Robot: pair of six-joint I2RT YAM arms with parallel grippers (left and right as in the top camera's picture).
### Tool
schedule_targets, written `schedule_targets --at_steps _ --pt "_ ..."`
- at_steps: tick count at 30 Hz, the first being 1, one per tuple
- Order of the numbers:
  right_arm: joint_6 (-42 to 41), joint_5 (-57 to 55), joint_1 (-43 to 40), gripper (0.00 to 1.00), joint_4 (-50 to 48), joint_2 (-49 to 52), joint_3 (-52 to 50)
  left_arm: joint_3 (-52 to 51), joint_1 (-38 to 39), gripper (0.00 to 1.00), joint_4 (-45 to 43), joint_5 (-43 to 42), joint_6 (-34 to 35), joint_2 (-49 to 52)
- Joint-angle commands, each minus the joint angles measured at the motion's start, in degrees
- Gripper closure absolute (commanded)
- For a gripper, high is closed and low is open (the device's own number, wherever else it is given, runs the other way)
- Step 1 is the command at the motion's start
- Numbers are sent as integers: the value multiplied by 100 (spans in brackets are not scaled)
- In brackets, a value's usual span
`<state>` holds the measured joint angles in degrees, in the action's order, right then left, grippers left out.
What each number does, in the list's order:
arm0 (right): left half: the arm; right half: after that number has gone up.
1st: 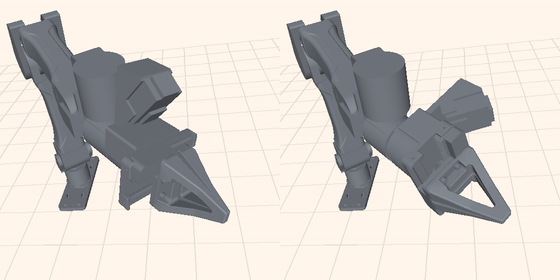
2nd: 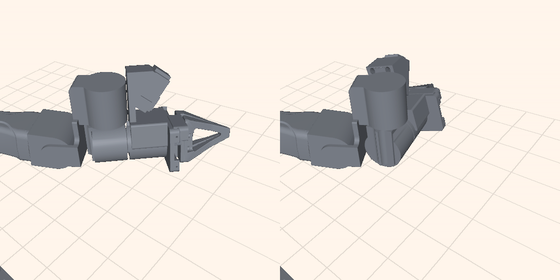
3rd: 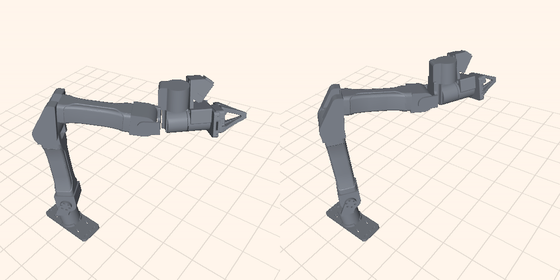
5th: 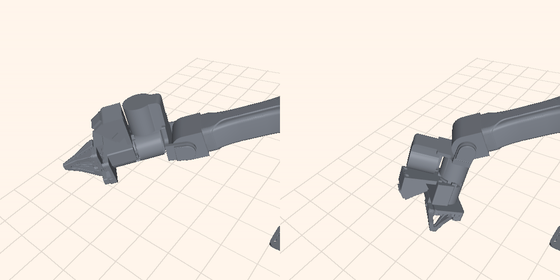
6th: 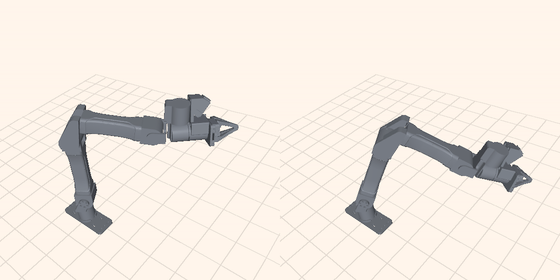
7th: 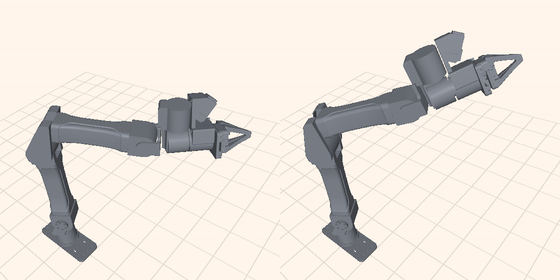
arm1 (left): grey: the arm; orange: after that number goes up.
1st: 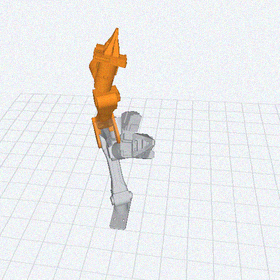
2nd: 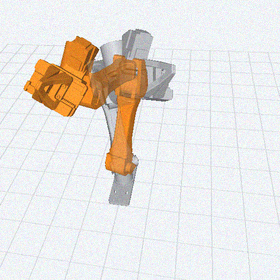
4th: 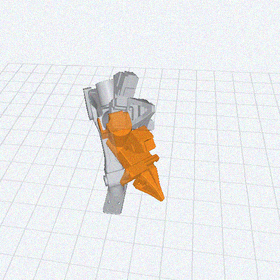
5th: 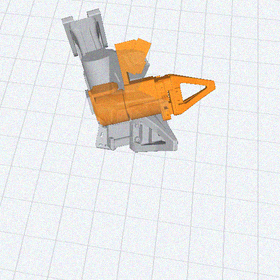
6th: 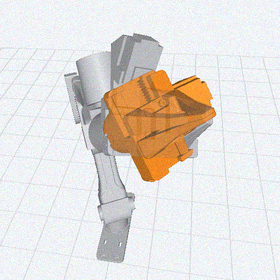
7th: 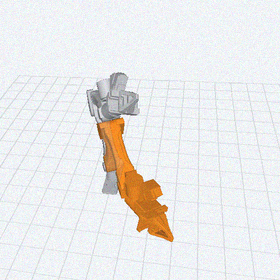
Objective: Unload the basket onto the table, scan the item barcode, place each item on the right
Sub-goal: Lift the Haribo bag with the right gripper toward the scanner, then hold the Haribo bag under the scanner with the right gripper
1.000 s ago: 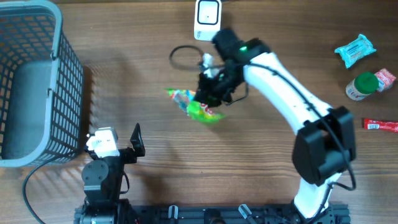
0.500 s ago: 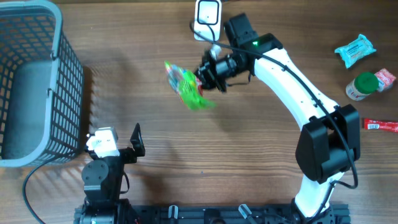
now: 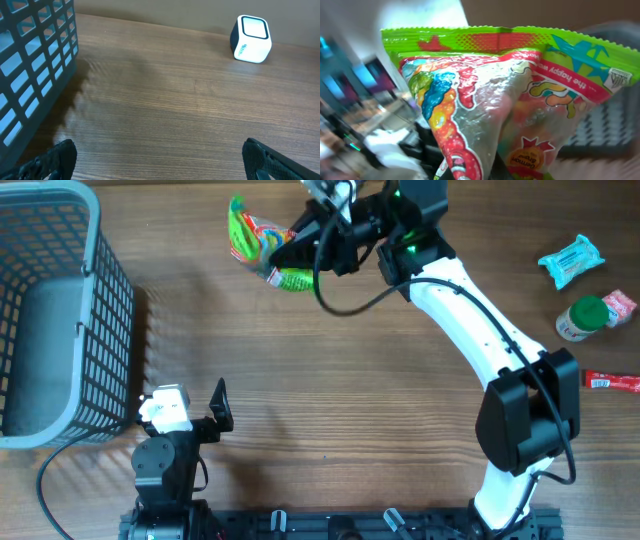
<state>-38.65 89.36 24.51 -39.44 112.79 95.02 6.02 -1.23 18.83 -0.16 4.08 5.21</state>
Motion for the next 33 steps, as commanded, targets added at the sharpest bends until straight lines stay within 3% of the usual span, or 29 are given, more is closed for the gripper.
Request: schedule_targets --at_steps 1,6,12,19,25,31,33 --pt "2924 358 212 96 -2 -66 85 -26 22 0 -22 -66 -87 -26" --pt "6631 232 269 95 520 -61 11 -26 22 0 -22 -66 -85 -26" --pt "9875 179 356 96 544 -61 13 -26 22 0 -22 -66 -87 -26" --pt "11534 354 376 96 549 -61 13 -26 22 0 -22 -66 -87 -26" --pt "11704 356 129 96 1327 -61 11 -26 22 0 -22 -66 -85 -26" --pt "13899 358 -212 96 4548 -63 11 -26 22 0 -22 -66 -85 -26" --pt "14023 358 -223 96 5558 -63 11 -26 22 0 -22 -66 -87 -26"
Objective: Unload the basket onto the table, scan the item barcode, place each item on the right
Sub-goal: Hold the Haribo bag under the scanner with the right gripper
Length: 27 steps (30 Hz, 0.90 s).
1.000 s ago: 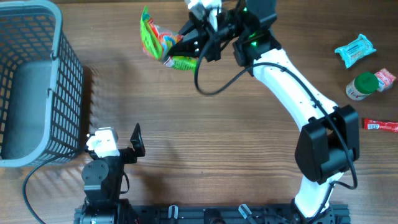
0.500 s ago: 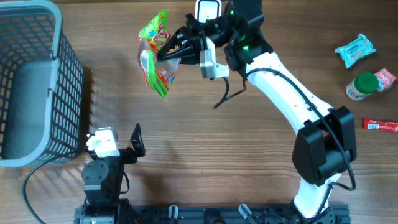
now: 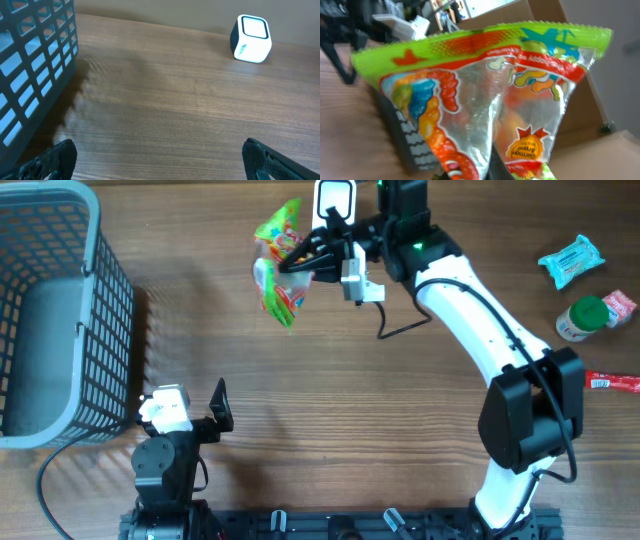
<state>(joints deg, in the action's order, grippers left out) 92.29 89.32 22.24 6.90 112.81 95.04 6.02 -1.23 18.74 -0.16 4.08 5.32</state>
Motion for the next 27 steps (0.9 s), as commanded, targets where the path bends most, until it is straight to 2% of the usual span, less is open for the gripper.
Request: schedule_targets --at_steps 1,3,4,5,8,10,13,14,15,16,18,20,24,25,27 --pt "776 361 4 96 1482 -66 9 -26 22 0 -13 -66 -85 -37" --pt "140 262 2 96 2885 -63 9 -26 22 0 -13 -68 -85 -37" --pt "-496 -227 2 96 4221 -63 9 -26 22 0 -13 -66 -85 -37" --pt "-844 -544 2 96 4791 -63 9 -26 22 0 -13 -66 -87 -37" --pt "-2546 -1250 13 96 6124 -61 7 -26 22 0 -13 -66 -85 -37" --pt "-3727 -1526 20 96 6426 -61 -7 -26 22 0 -13 -66 -85 -37" --pt "-5040 -1725 157 96 5862 -61 -197 -26 22 0 -13 -68 -87 -37" --pt "-5941 -2227 219 96 5359 -61 -199 -26 22 0 -13 -66 -85 -37" --pt "-7187 -3021 278 96 4710 -61 -197 -26 22 0 -13 -66 -87 -37" --pt "-8627 -4402 363 96 3926 -61 -195 -26 22 0 -13 -66 -87 -37" --pt "-9991 -6454 452 96 3064 -61 -153 -26 22 0 -13 -66 -85 -37" --pt "-10740 -7064 417 96 2468 -61 0 -26 22 0 -13 -66 -87 -37" --pt "-11811 -6693 42 94 1040 79 44 -26 22 0 -13 -66 -85 -37" --pt "-12517 -6568 -131 93 352 688 352 -26 22 0 -13 -66 -87 -37" --pt "-12727 -6559 -142 93 299 1259 892 -26 22 0 -13 -66 -87 -37"
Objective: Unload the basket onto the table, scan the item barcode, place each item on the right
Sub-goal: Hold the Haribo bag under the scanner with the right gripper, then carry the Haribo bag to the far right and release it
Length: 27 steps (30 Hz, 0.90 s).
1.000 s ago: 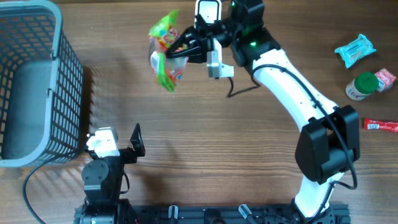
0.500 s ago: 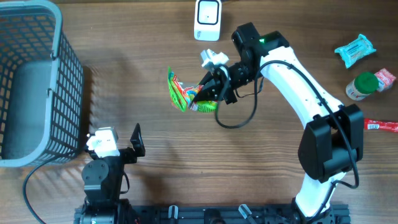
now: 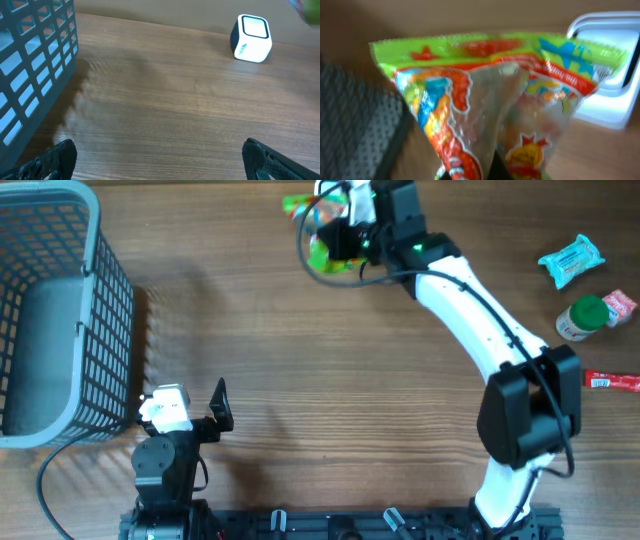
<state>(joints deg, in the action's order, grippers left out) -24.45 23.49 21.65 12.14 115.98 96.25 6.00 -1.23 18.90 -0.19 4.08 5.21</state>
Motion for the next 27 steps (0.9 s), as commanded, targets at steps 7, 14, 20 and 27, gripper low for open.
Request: schedule_targets --at_steps 7,14,20,27 --pt "-1550 -885 -94 95 787 2455 2903 -24 22 0 -28 -63 -87 -26" --pt "-1646 -586 -72 95 1073 2463 2953 -24 22 0 -28 -63 -87 -26" --pt "-1117 -638 -144 96 2590 1829 3451 -24 22 0 -28 -63 -85 -26" --pt "-424 -1998 -769 96 5801 544 3469 -24 22 0 -28 -63 -85 -26"
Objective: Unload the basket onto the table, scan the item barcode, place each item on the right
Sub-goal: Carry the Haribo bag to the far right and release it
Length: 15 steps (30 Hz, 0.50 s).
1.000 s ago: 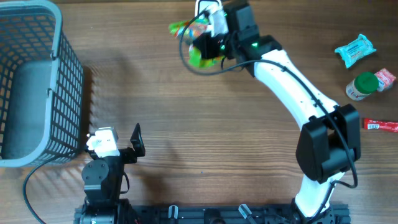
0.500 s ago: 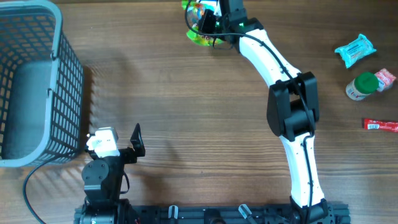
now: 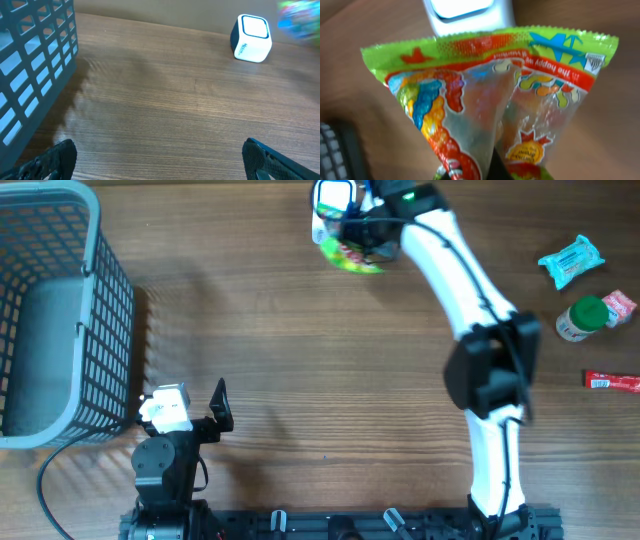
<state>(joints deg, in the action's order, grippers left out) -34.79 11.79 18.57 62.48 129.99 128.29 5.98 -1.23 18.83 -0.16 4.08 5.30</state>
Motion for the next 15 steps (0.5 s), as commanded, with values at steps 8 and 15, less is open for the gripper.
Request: schedule_targets --at_steps 8,15 --pt "2649 -2240 -1716 96 789 -804 -1104 -22 22 0 -22 -66 -85 -35" --pt "2566 -2208 -2826 96 -946 -754 -2664 -22 22 0 -22 -66 -87 -35"
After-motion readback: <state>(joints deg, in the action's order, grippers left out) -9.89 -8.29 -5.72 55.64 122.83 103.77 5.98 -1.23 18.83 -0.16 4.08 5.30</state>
